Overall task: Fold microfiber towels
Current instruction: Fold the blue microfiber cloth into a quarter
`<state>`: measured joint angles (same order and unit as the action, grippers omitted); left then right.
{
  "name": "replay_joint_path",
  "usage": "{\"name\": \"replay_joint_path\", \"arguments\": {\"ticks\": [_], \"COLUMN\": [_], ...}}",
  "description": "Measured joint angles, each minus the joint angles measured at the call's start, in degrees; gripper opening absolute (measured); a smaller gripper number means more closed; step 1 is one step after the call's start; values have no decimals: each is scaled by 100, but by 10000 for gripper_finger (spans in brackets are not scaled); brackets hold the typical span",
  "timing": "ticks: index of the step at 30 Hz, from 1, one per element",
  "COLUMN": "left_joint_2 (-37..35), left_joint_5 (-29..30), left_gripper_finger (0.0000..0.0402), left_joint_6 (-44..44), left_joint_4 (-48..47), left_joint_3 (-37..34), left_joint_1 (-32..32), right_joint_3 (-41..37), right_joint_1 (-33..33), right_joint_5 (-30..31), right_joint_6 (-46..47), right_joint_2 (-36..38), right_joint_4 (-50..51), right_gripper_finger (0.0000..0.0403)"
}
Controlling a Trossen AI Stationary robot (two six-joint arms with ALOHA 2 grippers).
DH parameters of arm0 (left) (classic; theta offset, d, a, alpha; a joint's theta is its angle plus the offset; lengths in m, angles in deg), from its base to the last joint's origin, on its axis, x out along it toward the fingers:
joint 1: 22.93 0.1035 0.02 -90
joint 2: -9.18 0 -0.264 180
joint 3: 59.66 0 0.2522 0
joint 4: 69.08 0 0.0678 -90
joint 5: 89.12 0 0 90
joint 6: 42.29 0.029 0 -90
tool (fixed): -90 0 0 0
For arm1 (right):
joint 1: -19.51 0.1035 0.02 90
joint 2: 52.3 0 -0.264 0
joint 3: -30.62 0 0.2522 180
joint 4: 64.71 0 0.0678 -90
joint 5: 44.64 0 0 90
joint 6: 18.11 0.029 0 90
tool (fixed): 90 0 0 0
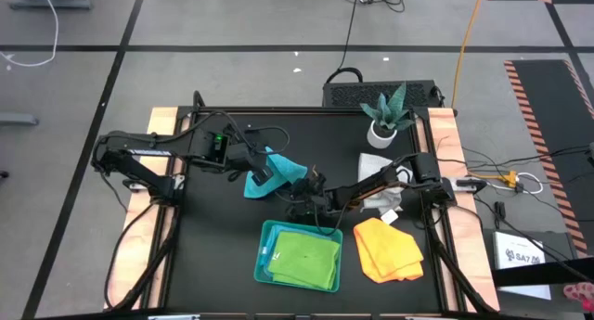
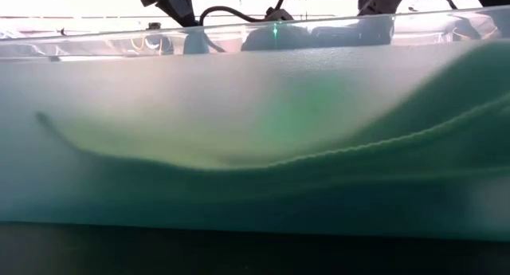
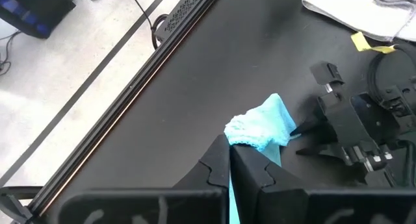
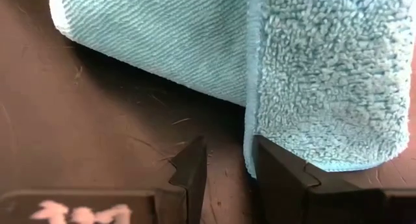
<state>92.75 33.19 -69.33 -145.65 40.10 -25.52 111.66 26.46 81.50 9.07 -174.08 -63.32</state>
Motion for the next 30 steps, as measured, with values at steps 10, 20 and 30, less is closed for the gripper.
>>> {"name": "replay_joint_path", "arguments": {"ticks": [10, 20, 30], "left_joint_2": [0, 0, 0], "left_joint_5": [-62, -79, -86], "left_gripper_finger": [7, 8, 7], "left_joint_6": [14, 19, 68], "left_joint_4": [11, 26, 15], "left_joint_3": [0, 0, 0], "left_joint_1": [0, 0, 0], "right_joint_3": [103, 104, 101], "right_joint_1": [121, 241, -61], "right_joint_5": [-81, -10, 157], "right_joint_6": [-89, -96, -140], "right_joint_2": [363, 378, 376], "right_joint_4": [-7, 275, 364], "right_gripper_finger": [116, 116, 116]}}
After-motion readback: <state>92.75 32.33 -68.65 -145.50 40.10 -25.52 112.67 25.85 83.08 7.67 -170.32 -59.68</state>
